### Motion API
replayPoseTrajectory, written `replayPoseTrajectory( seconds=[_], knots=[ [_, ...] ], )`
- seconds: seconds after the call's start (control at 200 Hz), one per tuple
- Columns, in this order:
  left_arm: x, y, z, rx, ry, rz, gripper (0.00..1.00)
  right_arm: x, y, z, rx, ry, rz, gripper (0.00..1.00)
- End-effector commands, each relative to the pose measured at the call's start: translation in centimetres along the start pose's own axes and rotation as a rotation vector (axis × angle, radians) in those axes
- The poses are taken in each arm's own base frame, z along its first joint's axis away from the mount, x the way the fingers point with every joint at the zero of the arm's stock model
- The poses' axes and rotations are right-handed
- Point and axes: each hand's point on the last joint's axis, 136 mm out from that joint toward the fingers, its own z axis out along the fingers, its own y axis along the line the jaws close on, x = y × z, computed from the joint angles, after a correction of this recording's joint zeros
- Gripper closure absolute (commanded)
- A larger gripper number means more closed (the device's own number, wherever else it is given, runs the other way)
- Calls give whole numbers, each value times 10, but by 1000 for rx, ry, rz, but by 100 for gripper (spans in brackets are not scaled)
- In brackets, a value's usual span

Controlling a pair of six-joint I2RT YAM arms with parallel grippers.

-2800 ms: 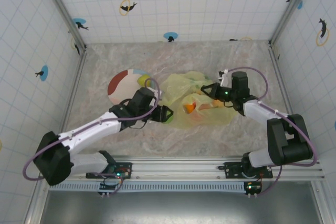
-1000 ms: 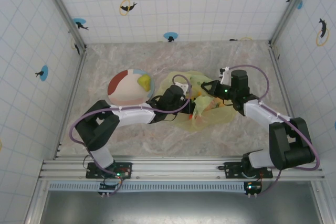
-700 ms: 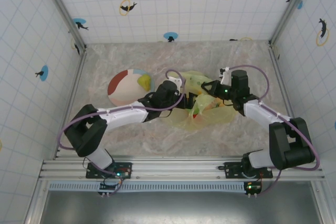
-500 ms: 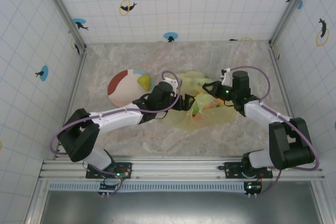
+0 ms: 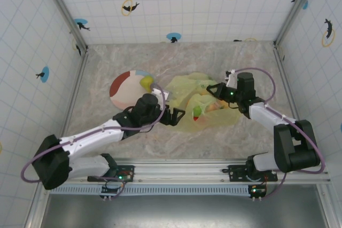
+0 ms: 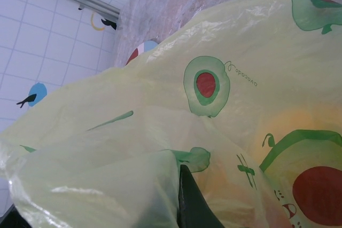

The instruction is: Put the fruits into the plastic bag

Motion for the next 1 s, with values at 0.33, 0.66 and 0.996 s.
replayPoseTrajectory(
  seconds=[0.33,0.66,0.996],
  knots=[
    [-65,104,-77,-366,-288,-165,6,-1,2,-3,-19,-21,-19,100],
    [-82,202,-67,-584,-306,-379,2,-2,3,-3,-27,-25,-21,100],
    [-88,248,2,-584,-170,-439,2,-4,3,-4,-36,-27,-20,100]
  ],
)
